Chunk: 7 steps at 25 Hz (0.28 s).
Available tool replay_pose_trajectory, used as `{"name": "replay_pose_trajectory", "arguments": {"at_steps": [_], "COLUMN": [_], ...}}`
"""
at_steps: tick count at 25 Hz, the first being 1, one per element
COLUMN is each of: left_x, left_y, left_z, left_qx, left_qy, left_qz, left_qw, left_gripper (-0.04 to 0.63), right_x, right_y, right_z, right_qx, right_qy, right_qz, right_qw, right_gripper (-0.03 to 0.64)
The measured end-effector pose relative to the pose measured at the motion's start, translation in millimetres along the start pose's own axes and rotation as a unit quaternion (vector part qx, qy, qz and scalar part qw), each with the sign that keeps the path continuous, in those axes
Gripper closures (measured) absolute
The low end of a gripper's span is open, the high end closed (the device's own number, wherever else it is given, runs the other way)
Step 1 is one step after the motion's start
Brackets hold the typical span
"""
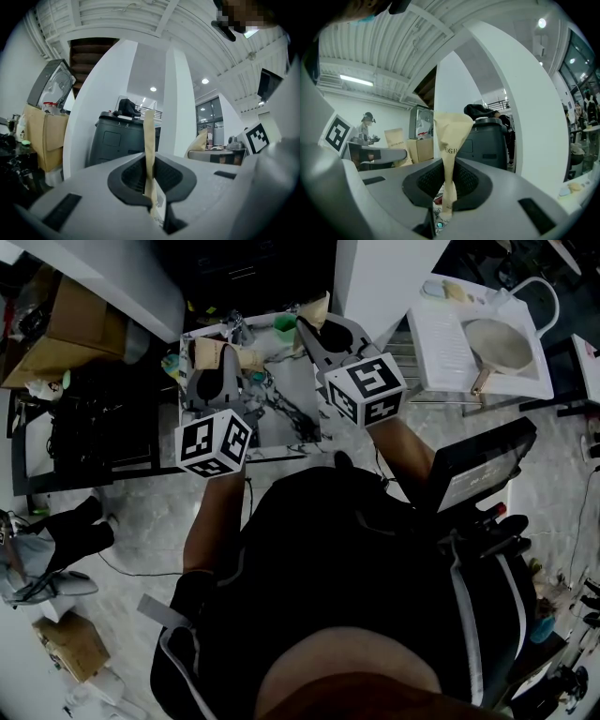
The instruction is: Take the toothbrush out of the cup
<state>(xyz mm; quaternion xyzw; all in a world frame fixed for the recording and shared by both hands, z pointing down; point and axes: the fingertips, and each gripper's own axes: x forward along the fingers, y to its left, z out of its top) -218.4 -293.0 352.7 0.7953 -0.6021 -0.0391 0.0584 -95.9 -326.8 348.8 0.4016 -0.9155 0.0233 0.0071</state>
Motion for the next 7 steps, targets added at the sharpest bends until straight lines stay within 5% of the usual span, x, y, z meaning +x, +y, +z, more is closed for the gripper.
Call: {"name": "replay_pose_trajectory", "arguments": {"at_steps": [7], "left_x": [3.0], "left_y": [-5.9], "left_z": [1.3], "left_qx": [-0.002], "left_qy": [-0.001], "left_qz": [-0.008], "left_qw": [1.0], "left_gripper": [0.566], "right_x": [-0.8], "right_y": [-1.9], "right_z": [1.8], "right_qx": [0.0], "right_qy": [-0.001], "right_qz": [0.001], "right_qw": [1.0], "right_gripper": [0.572]}}
